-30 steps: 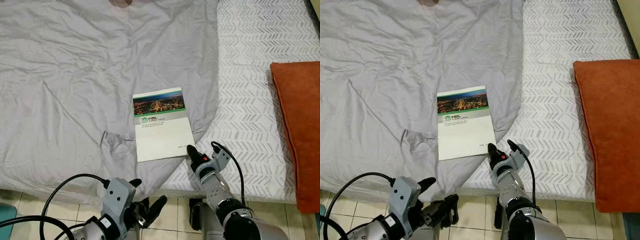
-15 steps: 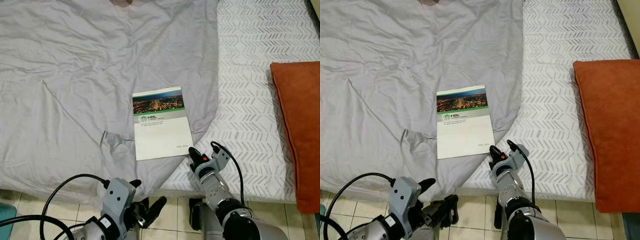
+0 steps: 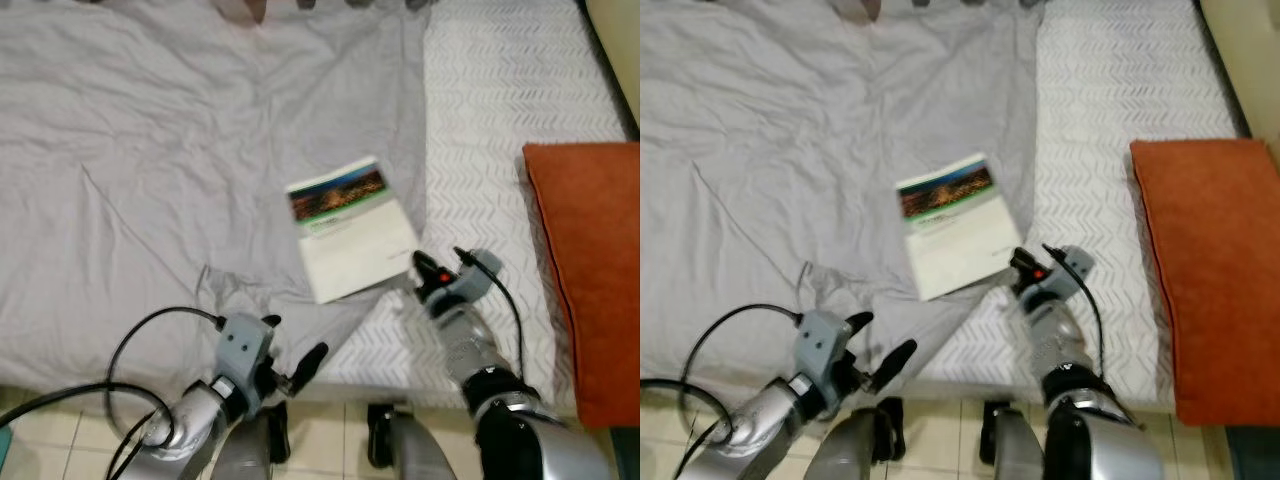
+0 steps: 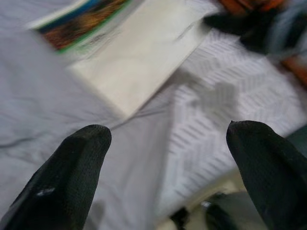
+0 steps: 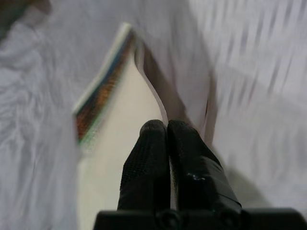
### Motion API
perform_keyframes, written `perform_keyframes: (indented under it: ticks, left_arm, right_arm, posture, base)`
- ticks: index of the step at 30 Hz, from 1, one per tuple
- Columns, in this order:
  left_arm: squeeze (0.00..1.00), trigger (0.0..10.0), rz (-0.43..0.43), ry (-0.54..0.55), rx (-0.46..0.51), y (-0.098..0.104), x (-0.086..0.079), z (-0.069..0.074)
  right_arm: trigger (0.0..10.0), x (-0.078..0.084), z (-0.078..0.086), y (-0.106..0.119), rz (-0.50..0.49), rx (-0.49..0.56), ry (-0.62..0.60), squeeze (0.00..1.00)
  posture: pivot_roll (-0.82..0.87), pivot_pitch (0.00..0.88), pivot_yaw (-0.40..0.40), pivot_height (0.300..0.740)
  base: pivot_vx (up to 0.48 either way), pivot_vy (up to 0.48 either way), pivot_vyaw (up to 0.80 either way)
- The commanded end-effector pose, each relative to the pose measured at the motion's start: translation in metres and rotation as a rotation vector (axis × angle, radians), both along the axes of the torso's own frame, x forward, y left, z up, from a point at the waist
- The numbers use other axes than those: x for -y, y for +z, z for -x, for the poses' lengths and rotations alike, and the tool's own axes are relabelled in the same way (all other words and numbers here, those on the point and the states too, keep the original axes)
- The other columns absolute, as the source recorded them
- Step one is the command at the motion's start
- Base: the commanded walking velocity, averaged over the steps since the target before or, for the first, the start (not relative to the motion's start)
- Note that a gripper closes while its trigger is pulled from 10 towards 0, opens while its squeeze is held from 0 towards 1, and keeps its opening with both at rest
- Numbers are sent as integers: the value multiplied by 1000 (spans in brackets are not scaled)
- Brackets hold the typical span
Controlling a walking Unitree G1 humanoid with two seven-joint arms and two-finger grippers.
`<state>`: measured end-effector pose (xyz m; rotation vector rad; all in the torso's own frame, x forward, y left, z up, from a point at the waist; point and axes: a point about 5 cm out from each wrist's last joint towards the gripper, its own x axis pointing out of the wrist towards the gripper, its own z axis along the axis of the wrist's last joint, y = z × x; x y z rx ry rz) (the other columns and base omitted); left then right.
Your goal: Clean up the room
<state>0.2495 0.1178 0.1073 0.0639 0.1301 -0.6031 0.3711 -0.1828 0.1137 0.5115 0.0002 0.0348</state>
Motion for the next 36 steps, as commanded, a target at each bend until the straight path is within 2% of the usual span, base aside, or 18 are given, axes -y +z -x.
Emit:
perform_keyframes:
  ticks: [1, 2, 3, 4, 7, 8, 10, 13, 15, 16, 17, 18, 21, 23, 24, 25, 30, 36]
  left_arm:
    - [0, 10000, -30, 49, -32, -14, -7, 2]
    - [0, 10000, -40, 104, -37, -18, -12, -5]
    - [0, 10000, -46, 169, -51, -25, -21, -9]
    - [0, 10000, -48, 210, -61, -30, -27, -12]
    - [0, 10000, -38, 264, -76, -35, -35, -15]
    - [0, 10000, -31, 321, -88, -40, -43, -19]
    - [0, 10000, -36, 385, -90, -46, -54, -28]
    - [0, 10000, -75, 396, -62, -48, -54, -37]
    - [0, 10000, -95, 399, -55, -49, -52, -41]
    - [0, 10000, -77, 400, -18, -44, -47, -47]
    - [0, 10000, -77, 400, -18, -44, -47, -47]
    - [0, 10000, -31, 426, 26, -36, -46, -48]
    - [0, 10000, -21, 442, 47, -32, -47, -46]
    - [0, 10000, 3, 452, 96, -22, -47, -36]
    - [0, 10000, 22, 451, 127, -14, -44, -23]
    - [0, 10000, 22, 451, 127, -14, -44, -23]
    - [0, 10000, 17, 446, 137, -18, -34, -17]
    - [0, 10000, 22, 436, 116, -25, -30, -24]
  right_arm:
    - [0, 9, 1, 8, 66, 54, -38, 0]
    - [0, 14, 2, 12, 128, 76, -49, 0]
    - [0, 20, 6, 17, 215, 113, -66, 0]
    - [0, 24, 9, 20, 272, 140, -77, 0]
    - [0, 31, 13, 21, 319, 154, -114, 0]
    - [0, 43, 18, 23, 373, 166, -167, 0]
    - [0, 66, 30, 11, 413, 120, -252, 0]
    - [0, 73, 37, -5, 427, 46, -270, 0]
    - [0, 72, 39, -11, 437, 18, -256, 0]
    - [0, 63, 41, -22, 471, -17, -198, 0]
    - [0, 63, 41, -22, 471, -17, -198, 0]
    - [0, 50, 46, -27, 498, -5, -137, 0]
    - [0, 44, 49, -27, 514, 15, -108, 0]
    - [0, 33, 64, -26, 568, 68, -42, 0]
    - [0, 27, 90, -28, 593, 85, 12, 0]
    - [0, 27, 90, -28, 593, 85, 12, 0]
    - [0, 28, 117, -37, 606, 55, 59, 0]
    - [0, 34, 115, -36, 649, 19, 53, 0]
  posture:
    - [37, 185, 8, 740]
    - [31, 168, 8, 740]
    - [11, 100, 10, 740]
    - [11, 100, 10, 740]
    - [-3, 39, 19, 740]
    - [-10, 6, 24, 740]
    - [-23, 0, 32, 740]
    - [-29, 0, 41, 740]
    - [-30, 0, 41, 740]
    - [-40, 0, 43, 740]
    - [-40, 0, 43, 740]
    - [-45, 0, 34, 740]
    - [-47, 0, 33, 740]
    - [-48, 0, 28, 740]
    - [-30, 0, 18, 740]
    - [-30, 0, 18, 740]
    - [-38, 0, -1, 740]
    - [-47, 0, 1, 740]
  base:
    - [0, 0, 0]
    - [0, 0, 0]
    - [0, 0, 0]
    - [0, 0, 0]
    - [0, 0, 0]
    - [0, 0, 0]
    - [0, 0, 0]
    - [0, 0, 0]
    - [0, 0, 0]
    - [0, 0, 0]
    - [0, 0, 0]
    - [0, 0, 0]
    - [0, 0, 0]
    - [0, 0, 0]
    - [0, 0, 0]
    - [0, 0, 0]
    - [0, 0, 0]
    - [0, 0, 0]
